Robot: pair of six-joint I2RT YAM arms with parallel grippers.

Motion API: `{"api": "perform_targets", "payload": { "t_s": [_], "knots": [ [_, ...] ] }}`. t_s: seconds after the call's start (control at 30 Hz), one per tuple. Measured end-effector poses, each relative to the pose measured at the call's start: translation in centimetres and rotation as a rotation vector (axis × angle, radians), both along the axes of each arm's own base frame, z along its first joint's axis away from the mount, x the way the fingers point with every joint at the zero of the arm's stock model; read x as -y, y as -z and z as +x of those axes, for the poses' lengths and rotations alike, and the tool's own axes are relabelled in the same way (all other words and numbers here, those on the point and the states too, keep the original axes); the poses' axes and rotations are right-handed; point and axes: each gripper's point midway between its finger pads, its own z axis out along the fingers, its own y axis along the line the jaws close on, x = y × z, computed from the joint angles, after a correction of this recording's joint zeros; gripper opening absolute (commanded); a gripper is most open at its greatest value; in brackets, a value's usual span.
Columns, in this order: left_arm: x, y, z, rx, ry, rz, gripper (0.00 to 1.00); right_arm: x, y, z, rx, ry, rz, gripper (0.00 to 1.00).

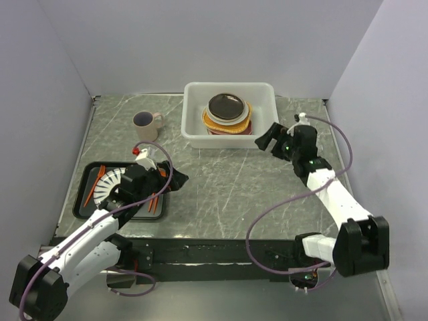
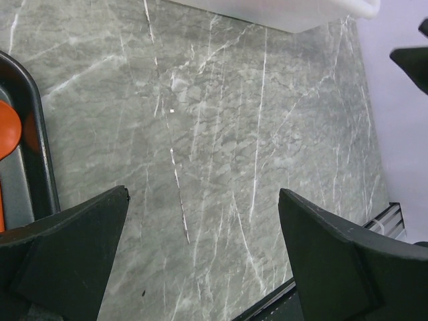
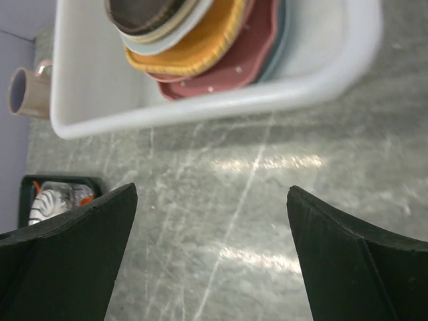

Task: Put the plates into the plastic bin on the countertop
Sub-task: Reset both arms

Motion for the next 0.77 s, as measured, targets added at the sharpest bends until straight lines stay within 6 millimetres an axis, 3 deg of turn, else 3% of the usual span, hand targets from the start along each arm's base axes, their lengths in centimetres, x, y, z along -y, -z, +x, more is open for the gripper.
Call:
{"api": "perform_targets", "payload": {
  "t_s": [0.23, 0.5, 0.77],
  "knots": [
    [0.1, 0.7, 0.3, -0.017, 0.001, 0.008, 0.99, 2.0, 0.1, -2.9, 0.051, 0.07, -0.053, 1.0],
    [0.4, 0.4, 0.8, -0.007, 0.002, 0.004, 0.99, 3.1, -1.6, -3.7, 0.116, 0.101, -0.093, 1.0],
    [0.6, 1.0, 0.8, -0.022, 0.013, 0.01, 0.99, 3.9, -1.4, -3.8, 0.124, 0.127, -0.127, 1.0]
  ]
}}
